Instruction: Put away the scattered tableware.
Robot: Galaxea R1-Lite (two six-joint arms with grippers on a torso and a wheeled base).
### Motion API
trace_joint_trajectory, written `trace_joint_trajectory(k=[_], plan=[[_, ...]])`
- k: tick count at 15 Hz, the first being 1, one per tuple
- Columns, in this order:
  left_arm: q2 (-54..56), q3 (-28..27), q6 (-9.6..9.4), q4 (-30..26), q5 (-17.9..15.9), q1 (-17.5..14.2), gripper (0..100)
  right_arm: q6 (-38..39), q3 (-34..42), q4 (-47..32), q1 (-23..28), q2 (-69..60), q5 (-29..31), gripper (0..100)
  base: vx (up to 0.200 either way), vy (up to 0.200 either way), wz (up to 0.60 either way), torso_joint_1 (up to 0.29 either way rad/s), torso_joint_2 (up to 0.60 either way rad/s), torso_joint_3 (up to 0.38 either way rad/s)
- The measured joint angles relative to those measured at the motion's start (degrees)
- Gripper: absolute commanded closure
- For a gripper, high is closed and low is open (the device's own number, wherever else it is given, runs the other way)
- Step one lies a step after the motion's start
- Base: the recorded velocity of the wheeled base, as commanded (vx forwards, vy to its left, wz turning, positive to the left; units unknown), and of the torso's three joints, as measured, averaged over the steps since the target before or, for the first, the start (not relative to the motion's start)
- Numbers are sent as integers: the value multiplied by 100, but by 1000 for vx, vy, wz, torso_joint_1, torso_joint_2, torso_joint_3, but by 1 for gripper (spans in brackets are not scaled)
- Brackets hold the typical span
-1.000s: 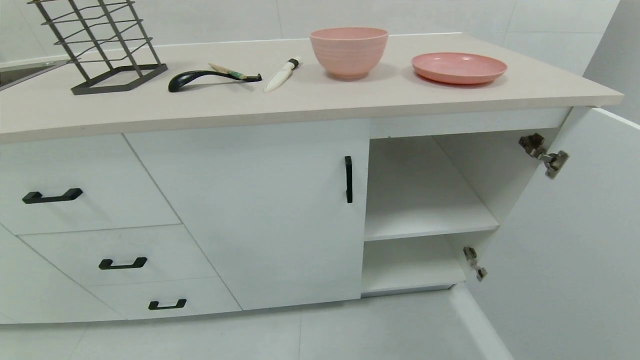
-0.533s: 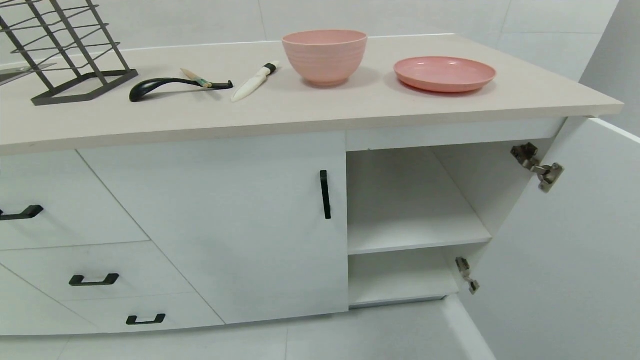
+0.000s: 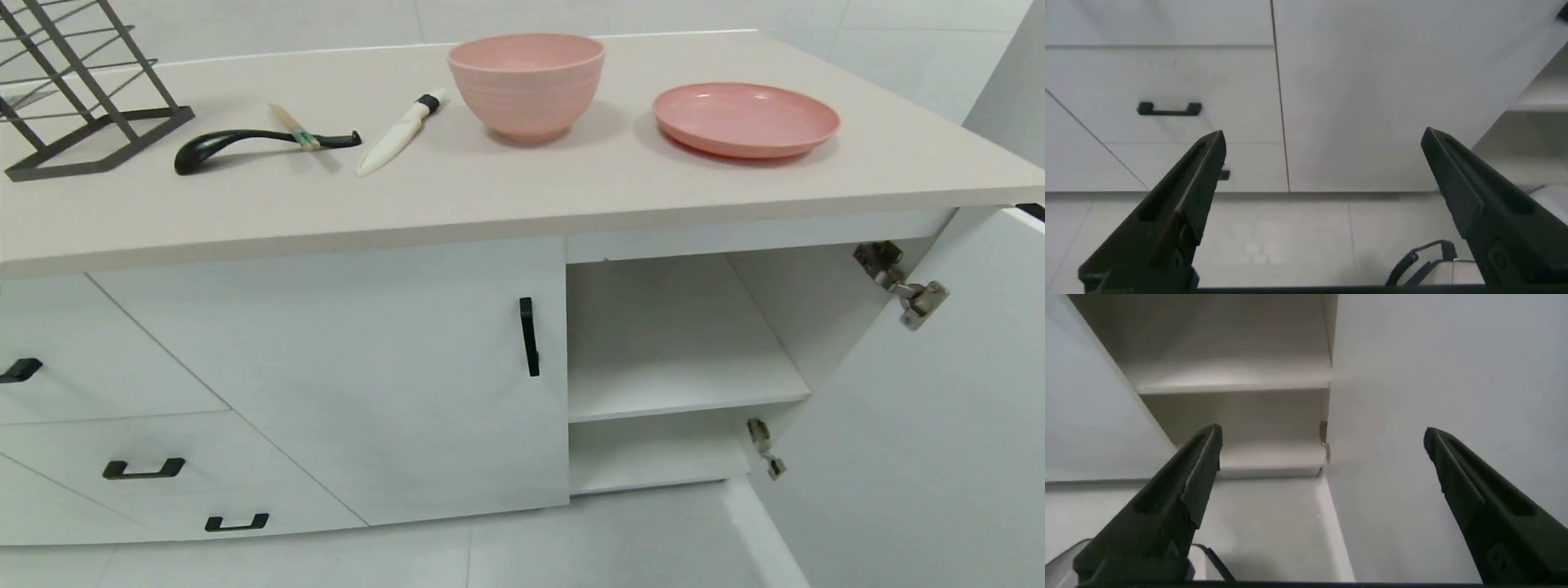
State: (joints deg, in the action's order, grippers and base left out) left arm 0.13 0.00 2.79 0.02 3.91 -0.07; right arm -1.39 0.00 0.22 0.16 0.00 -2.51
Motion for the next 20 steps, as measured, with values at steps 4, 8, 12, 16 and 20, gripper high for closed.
trace_joint_trajectory(k=[4,8,12,16,20], plan=[[-2,0,-1,7,2,-2,0,0,0,2,-2,0,-2,0,0,0,0,205,-590,-194],[-2,0,0,7,2,-2,0,-2,0,2,2,0,-2,0,0,0,0,143,-483,-215],[-4,0,5,9,0,-4,0,-5,0,2,2,0,-2,0,0,0,0,337,-495,-222],[-4,-2,2,7,2,-2,0,-6,0,2,2,0,0,0,0,0,0,299,-506,-246],[-4,0,5,2,2,0,0,2,0,0,2,0,-2,0,200,0,0,287,-532,-251]])
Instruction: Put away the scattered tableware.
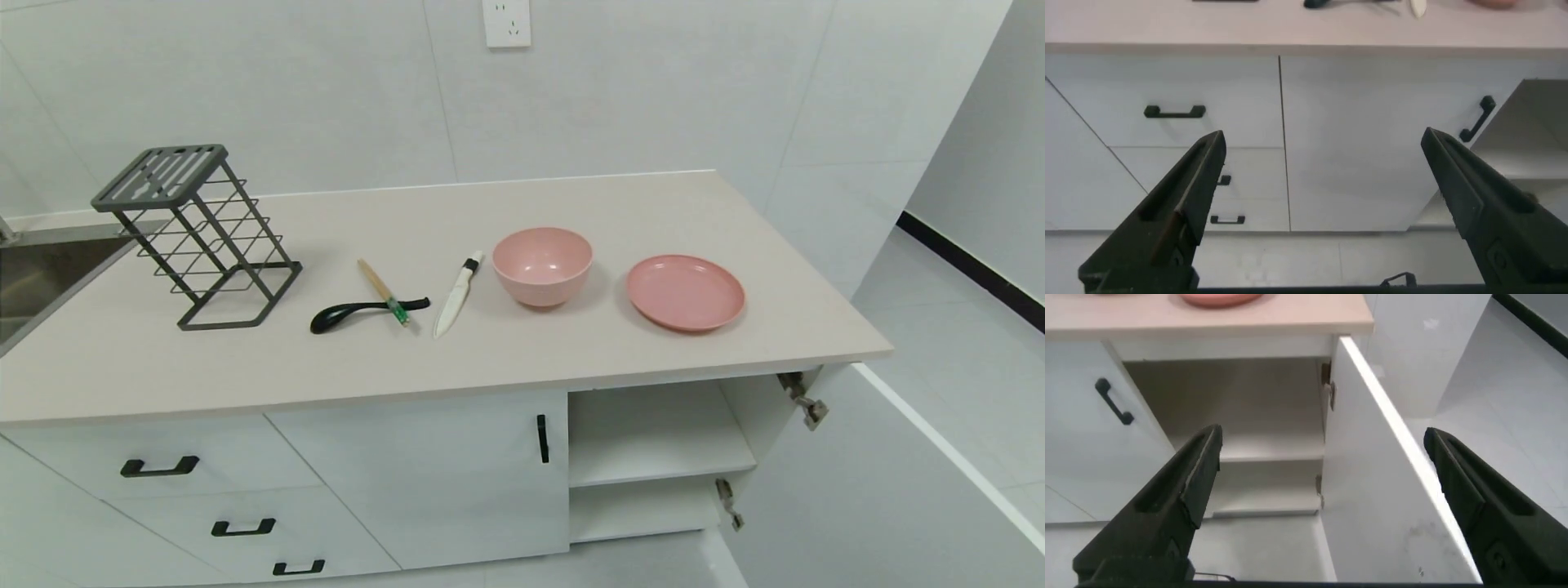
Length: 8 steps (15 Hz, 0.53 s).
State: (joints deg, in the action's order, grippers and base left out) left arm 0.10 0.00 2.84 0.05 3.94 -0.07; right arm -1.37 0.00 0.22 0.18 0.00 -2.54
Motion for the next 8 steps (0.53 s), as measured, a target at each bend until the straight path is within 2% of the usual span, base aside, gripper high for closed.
trace_joint_trajectory(k=[6,8], plan=[[-2,0,2,5,-2,-2,0,6,0,0,0,0,0,0,0,0,0,304,-569,-281],[-2,-2,0,2,-2,5,0,6,0,2,0,0,0,0,0,200,0,195,-459,-183]])
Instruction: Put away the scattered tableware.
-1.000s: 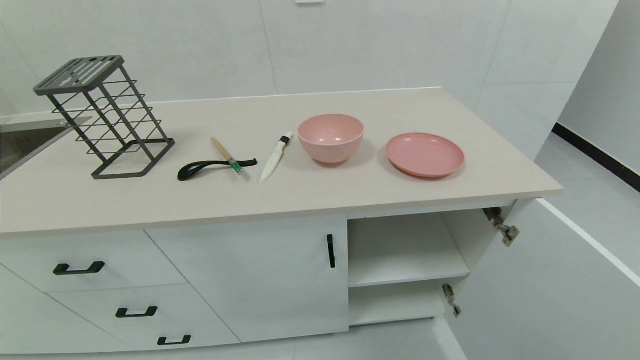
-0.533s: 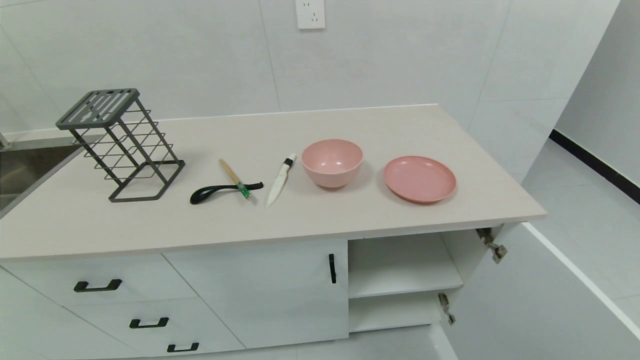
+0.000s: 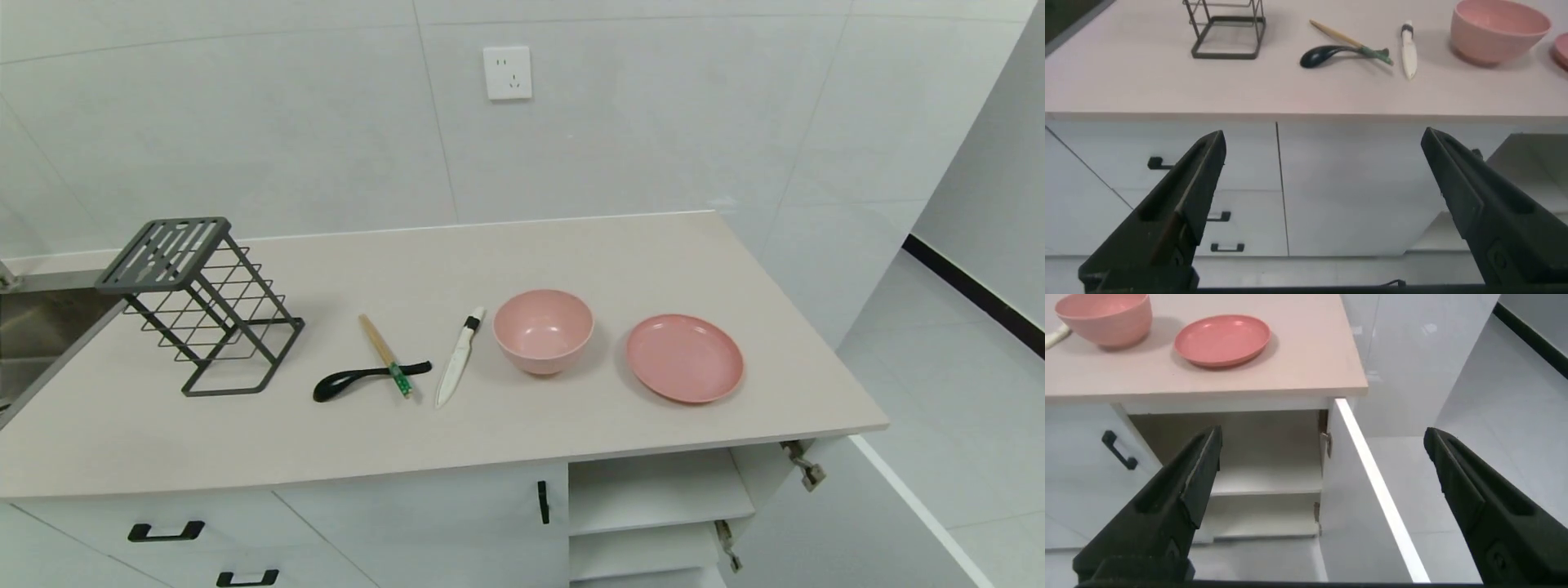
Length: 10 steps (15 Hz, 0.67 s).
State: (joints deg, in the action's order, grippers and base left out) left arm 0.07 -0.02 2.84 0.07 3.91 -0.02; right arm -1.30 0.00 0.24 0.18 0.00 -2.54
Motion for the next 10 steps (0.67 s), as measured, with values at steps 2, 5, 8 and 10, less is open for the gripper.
trace_joint_trajectory(k=[2,5,8,10], plan=[[0,2,5,-5,2,-5,0,2,0,-2,0,0,0,0,0,100,0,18,-43,-21],[0,2,2,4,0,-11,0,2,0,-2,-5,0,2,0,0,0,0,0,0,0],[0,2,-2,2,7,-5,0,2,0,-2,0,0,-2,0,0,0,0,0,0,0],[0,2,-5,2,0,-11,0,-4,0,-2,-5,0,-4,0,0,0,0,0,0,0]])
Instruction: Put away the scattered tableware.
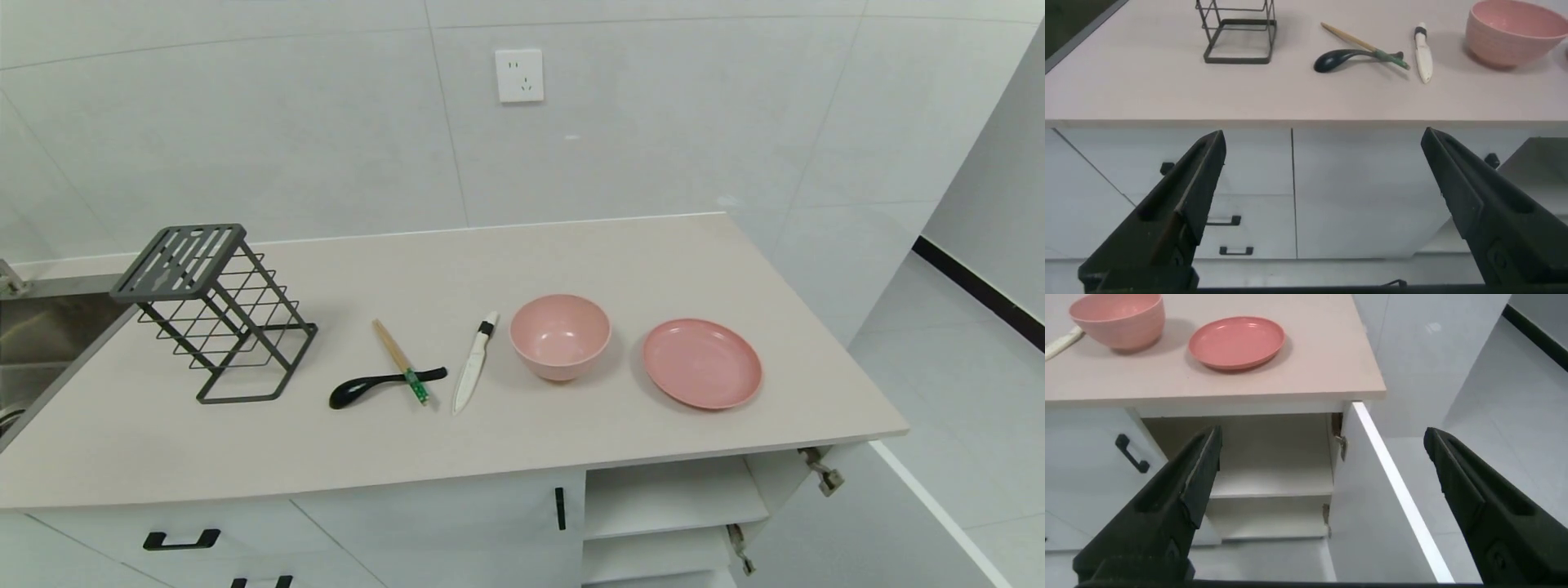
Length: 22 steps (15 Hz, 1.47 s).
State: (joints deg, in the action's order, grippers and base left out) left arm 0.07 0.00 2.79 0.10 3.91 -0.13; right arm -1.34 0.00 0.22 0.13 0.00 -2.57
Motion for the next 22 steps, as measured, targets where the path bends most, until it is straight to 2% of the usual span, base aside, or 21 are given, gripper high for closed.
trace_joint_trajectory(k=[4,15,16,17,18,19,22], plan=[[0,-2,-59,0,-6,0,0,0,0,2,2,0,0,0,200,0,0,4,-1,4],[0,-2,-69,-2,-9,-2,0,-21,0,33,5,0,-68,0,0,0,0,0,0,0],[0,0,-69,-5,-6,0,0,-22,0,115,2,0,-108,0,0,0,0,0,0,0],[0,-2,-61,-5,-6,4,0,-33,0,558,5,0,-141,0,0,0,0,0,0,0],[0,0,-56,-7,-6,4,0,-122,0,1064,5,0,-210,0,0,0,0,0,0,0],[0,0,-59,-10,-6,4,0,-199,0,1234,5,5,-418,0,0,0,0,0,0,0],[0,0,11,-2,-6,6,0,-77,-33,925,-11,305,-1214,0,0,0,0,0,0,0]])
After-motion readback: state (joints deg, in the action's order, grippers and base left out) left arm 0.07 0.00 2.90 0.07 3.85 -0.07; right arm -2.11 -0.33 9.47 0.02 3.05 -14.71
